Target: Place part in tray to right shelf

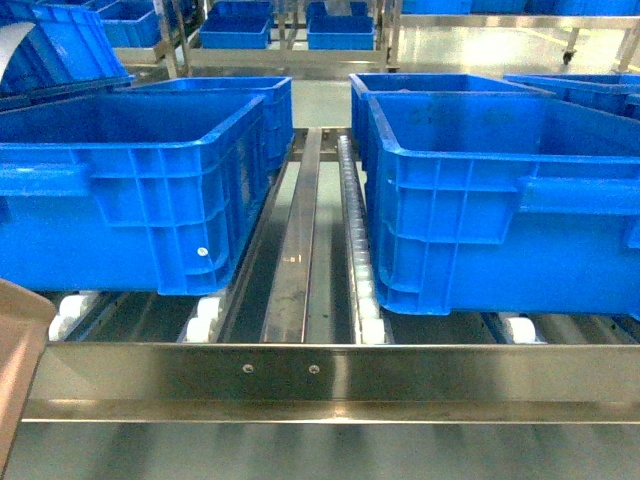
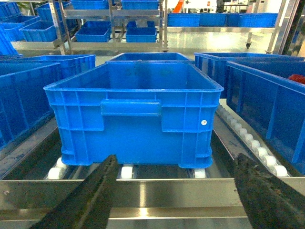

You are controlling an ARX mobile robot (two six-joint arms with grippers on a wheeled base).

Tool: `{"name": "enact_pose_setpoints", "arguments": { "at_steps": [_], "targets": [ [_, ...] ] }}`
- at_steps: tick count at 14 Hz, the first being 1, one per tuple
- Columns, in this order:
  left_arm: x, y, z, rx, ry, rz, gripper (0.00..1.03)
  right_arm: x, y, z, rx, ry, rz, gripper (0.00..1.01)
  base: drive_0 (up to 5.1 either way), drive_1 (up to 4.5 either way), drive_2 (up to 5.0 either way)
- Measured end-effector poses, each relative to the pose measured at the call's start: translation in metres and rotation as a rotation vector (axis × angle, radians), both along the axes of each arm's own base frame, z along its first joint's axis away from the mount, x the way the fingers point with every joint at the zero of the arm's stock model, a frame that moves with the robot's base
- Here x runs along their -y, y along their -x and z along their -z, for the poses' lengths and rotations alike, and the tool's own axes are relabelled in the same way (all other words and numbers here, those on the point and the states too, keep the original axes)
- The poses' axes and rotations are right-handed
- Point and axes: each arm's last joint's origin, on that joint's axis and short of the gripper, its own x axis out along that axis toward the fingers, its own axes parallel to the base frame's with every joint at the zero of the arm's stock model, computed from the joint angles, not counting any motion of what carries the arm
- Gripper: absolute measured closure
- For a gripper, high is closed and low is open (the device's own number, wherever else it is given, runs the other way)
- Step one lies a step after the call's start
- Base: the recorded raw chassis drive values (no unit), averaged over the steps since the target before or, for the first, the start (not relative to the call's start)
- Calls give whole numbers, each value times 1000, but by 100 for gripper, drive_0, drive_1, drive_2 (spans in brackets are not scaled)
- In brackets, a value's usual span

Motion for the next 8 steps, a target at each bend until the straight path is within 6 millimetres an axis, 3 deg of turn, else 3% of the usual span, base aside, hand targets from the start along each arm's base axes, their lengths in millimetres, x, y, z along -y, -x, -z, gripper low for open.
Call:
{"name": "enact_pose_setpoints", "arguments": {
  "at_steps": [2,8],
  "targets": [
    [0,0,0,0,0,0,90,0,0,0,0,0,0,3,0,0,0],
    [0,0,0,0,0,0,90,0,0,0,0,0,0,3,0,0,0]
  ]
}}
